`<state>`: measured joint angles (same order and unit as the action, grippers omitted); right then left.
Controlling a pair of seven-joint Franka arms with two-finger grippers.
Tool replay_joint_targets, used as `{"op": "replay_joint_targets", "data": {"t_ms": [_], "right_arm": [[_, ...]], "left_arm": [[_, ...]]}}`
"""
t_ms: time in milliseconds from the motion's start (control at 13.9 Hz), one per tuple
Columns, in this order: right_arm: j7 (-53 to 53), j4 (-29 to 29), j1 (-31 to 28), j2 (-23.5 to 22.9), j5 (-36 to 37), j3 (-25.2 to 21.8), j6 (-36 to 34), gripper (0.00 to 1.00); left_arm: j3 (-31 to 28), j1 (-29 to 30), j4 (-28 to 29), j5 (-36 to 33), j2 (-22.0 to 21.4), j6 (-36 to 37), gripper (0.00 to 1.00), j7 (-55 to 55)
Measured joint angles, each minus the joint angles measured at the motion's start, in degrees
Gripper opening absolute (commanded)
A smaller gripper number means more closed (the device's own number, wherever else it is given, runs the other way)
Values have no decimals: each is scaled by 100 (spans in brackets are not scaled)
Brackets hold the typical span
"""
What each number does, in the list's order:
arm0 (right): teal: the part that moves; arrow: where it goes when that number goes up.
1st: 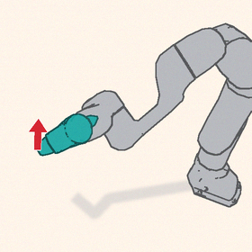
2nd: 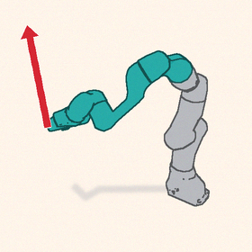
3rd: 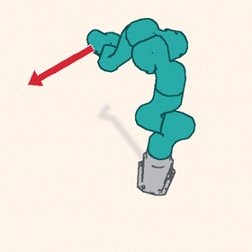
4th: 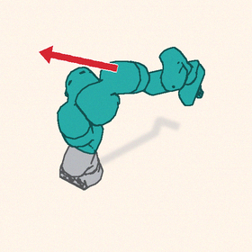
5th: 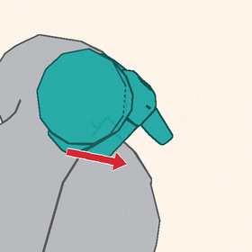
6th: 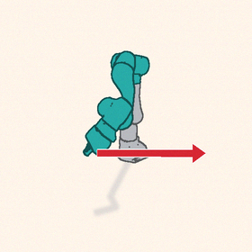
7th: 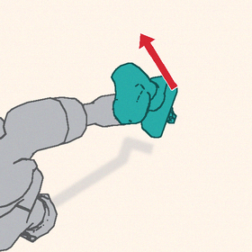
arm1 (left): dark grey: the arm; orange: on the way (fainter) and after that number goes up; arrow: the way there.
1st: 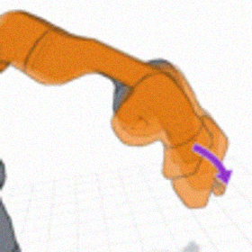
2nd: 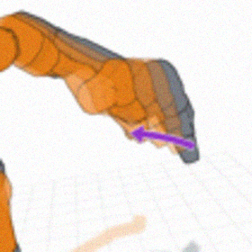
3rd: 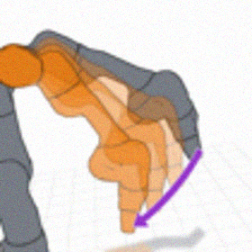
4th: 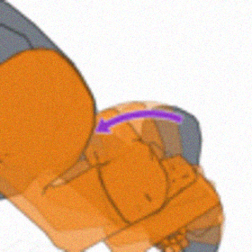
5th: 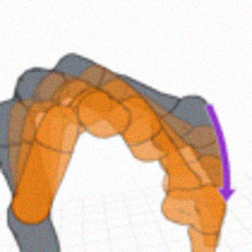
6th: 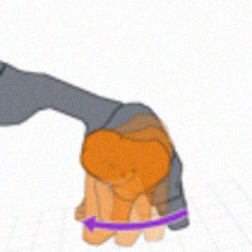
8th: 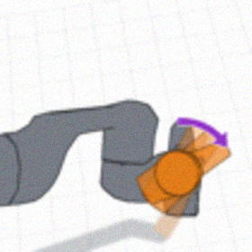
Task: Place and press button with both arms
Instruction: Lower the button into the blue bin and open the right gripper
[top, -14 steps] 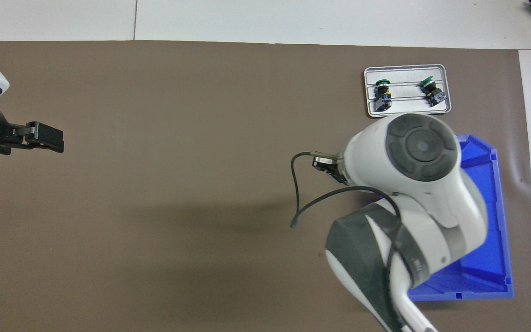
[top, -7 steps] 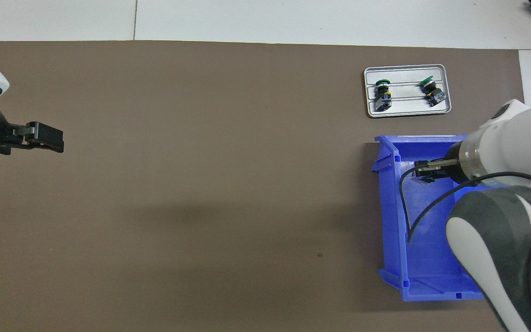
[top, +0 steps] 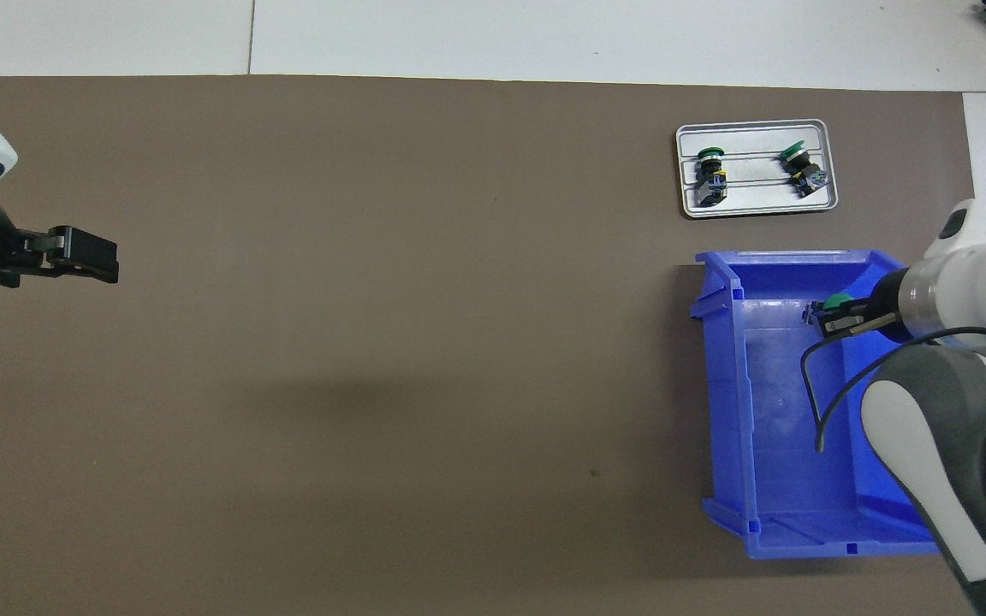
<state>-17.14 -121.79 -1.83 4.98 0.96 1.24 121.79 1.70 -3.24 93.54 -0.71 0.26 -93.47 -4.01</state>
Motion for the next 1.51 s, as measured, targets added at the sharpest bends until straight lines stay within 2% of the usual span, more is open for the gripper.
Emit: {"op": "replay_joint_targets", "data": {"t_ms": [359, 645, 717, 789, 932, 1147, 1506], "right_arm": [[-1794, -83, -312, -635, -695, -2, 626, 0], [-2030, -86, -332, -1132, -701, 11, 1160, 0], [-2030, -86, -332, -1196, -701, 12, 1224, 14], [-2030, -85, -331, -1236, -702, 12, 1247, 52], [-1864, -84, -330, -1255, -717, 13, 1252, 73], [-1405, -57, -307, -1255, -719, 26, 1252, 90], [-160, 140, -298, -1095, -725, 42, 1129, 95]], "left_arm": [[0, 0, 0, 0, 0, 0, 100, 0], [0, 0, 3, 0, -2, 0, 100, 0], [0, 0, 4, 0, -2, 0, 100, 0], [0, 0, 4, 0, -2, 0, 100, 0], [0, 0, 4, 0, -2, 0, 100, 0], [0, 0, 4, 0, -3, 0, 100, 0], [0, 0, 4, 0, -4, 0, 100, 0]]}}
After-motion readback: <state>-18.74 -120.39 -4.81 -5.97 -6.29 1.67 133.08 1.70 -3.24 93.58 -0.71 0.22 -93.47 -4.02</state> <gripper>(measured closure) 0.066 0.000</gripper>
